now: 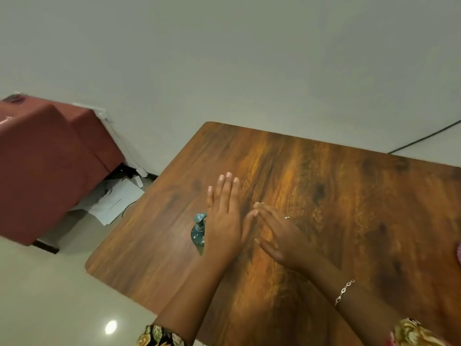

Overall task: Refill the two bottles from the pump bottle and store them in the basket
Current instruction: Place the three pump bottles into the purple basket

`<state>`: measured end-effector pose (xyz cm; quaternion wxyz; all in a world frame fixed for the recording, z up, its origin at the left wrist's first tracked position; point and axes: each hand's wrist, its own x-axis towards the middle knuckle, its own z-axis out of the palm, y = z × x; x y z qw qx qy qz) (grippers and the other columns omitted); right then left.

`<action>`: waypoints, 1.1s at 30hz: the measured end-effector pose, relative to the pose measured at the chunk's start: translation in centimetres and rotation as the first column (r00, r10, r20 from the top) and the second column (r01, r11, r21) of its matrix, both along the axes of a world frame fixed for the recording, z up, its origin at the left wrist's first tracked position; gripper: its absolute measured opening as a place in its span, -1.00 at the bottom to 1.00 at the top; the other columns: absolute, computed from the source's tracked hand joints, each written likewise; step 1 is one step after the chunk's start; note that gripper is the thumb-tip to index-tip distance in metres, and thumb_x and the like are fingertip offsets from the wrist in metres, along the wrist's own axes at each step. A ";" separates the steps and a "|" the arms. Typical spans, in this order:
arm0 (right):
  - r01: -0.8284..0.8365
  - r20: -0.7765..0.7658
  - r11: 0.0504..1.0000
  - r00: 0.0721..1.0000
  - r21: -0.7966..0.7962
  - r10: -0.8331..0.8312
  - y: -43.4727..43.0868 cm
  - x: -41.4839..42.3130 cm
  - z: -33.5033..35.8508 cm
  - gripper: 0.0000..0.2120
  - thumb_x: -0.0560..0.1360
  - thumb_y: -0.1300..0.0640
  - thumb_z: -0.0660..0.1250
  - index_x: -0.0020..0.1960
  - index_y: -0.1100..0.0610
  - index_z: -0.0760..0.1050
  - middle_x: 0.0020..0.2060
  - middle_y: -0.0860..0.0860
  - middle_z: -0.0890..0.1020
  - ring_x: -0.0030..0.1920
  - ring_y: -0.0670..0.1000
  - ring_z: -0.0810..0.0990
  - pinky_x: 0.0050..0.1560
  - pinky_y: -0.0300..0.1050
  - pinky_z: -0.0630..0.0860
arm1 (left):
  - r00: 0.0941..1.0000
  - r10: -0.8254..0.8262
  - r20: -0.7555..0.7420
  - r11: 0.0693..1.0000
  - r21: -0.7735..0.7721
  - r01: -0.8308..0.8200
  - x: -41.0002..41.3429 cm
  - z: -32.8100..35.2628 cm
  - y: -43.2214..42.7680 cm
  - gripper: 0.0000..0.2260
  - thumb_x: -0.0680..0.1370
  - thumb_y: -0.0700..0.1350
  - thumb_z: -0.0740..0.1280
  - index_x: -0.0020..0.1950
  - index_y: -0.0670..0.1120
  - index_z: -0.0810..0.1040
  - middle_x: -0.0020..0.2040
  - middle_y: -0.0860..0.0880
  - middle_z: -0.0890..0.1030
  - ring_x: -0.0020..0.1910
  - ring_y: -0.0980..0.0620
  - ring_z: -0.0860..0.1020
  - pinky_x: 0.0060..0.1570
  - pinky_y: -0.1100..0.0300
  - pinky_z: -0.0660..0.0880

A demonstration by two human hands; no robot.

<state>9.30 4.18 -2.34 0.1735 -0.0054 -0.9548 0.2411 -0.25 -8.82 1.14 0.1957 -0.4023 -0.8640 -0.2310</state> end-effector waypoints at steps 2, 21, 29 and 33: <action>-0.061 0.030 0.998 0.998 -0.028 0.062 -1.1 -1.5 -0.2 -0.39 0.45 -0.05 0.23 0.43 0.18 0.24 0.36 0.06 0.38 0.37 -0.01 0.32 0.32 -0.14 0.31 | 0.996 0.063 0.059 0.994 0.090 -0.068 -1.2 0.1 -1.6 -0.42 0.60 0.17 -0.01 0.46 -0.21 0.19 0.48 -0.12 0.15 0.49 -0.01 0.02 0.47 0.13 -0.20; -0.158 0.276 0.918 0.923 -0.364 0.268 -6.2 -8.4 -1.7 -0.31 0.32 0.07 0.50 0.37 0.11 0.31 0.27 0.01 0.44 0.28 -0.02 0.39 0.24 -0.24 0.29 | 0.309 -0.158 0.938 0.768 0.313 -0.559 -3.5 -4.1 -5.7 -0.10 0.37 0.46 -0.13 0.36 -0.20 0.39 0.36 -0.15 0.42 0.34 -0.05 0.38 0.40 0.01 0.22; -0.033 0.258 0.937 0.958 -0.347 0.129 -6.4 -8.3 -2.2 -0.40 0.33 0.15 0.49 0.32 0.16 0.38 0.24 0.05 0.47 0.26 0.02 0.41 0.20 -0.32 0.22 | 0.311 -0.223 0.924 0.744 0.368 -0.558 -3.4 -4.1 -5.0 -0.22 0.40 0.34 -0.14 0.34 -0.17 0.40 0.35 -0.09 0.43 0.30 0.06 0.38 0.36 0.12 0.24; -0.004 0.179 0.903 0.980 -0.429 0.090 -4.8 -7.2 -1.4 -0.40 0.27 0.17 0.52 0.27 0.16 0.43 0.15 0.02 0.51 0.17 -0.07 0.44 0.13 -0.48 0.25 | 0.308 -0.319 0.897 0.759 0.436 -0.484 -2.9 -3.5 -4.0 -0.23 0.42 0.34 -0.13 0.38 -0.16 0.37 0.36 -0.08 0.43 0.35 0.06 0.37 0.41 0.09 0.21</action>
